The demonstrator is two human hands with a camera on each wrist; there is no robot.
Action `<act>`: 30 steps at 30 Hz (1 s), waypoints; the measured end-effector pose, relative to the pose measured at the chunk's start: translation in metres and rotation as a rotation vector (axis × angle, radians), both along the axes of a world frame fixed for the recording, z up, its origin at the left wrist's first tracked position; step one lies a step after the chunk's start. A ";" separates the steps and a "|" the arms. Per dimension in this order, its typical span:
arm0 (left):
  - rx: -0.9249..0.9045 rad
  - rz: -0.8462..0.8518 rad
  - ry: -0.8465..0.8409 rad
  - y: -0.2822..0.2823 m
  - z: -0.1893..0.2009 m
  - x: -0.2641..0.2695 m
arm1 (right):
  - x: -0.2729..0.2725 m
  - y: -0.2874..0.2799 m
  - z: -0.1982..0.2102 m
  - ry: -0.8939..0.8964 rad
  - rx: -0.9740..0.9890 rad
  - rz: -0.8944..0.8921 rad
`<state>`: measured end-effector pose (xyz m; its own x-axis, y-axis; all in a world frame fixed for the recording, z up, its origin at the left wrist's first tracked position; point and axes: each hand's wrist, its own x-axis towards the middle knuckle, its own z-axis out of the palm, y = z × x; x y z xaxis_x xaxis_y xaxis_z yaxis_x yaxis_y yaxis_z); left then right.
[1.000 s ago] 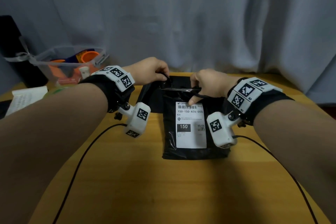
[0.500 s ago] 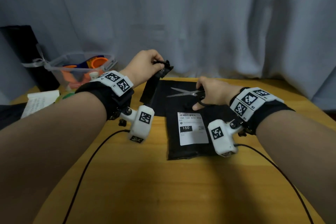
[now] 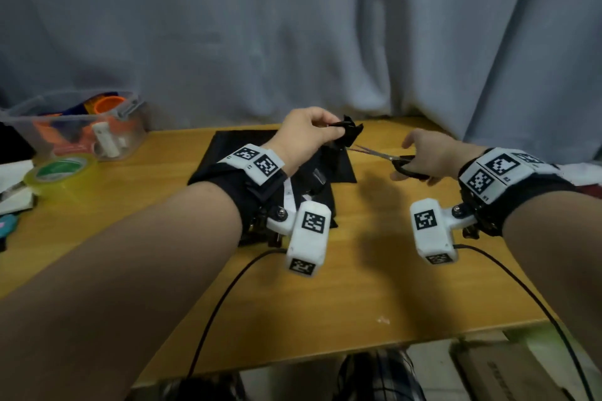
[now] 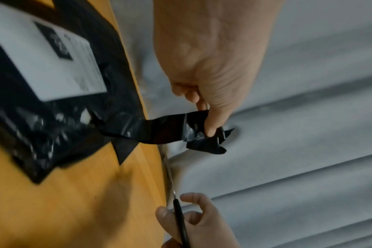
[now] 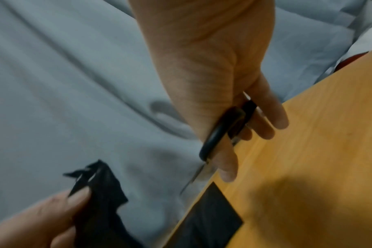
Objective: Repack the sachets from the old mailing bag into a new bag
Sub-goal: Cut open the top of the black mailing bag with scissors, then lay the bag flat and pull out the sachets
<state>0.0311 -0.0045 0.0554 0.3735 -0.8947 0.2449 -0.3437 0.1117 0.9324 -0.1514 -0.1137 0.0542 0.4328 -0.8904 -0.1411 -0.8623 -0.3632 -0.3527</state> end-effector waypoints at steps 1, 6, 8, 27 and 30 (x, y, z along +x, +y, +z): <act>-0.005 -0.009 0.025 -0.004 -0.002 -0.011 | -0.011 0.001 -0.003 -0.016 -0.018 -0.018; -0.006 0.081 0.038 -0.024 -0.026 -0.040 | -0.040 0.011 -0.023 0.007 -0.018 -0.092; 0.054 0.102 0.018 -0.027 -0.042 -0.042 | -0.041 0.014 -0.034 0.097 -0.006 -0.074; 0.562 -0.133 -1.029 -0.018 -0.068 -0.045 | -0.030 0.018 -0.051 0.311 -0.157 -0.106; 0.488 -0.005 -0.981 -0.008 -0.056 -0.023 | -0.018 0.023 -0.046 0.190 -0.280 -0.062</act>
<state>0.0086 -0.0122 -0.0003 0.2060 -0.9771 0.0529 -0.9613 -0.1920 0.1974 -0.1690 -0.0912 0.0081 0.3658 -0.9298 0.0397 -0.9266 -0.3679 -0.0777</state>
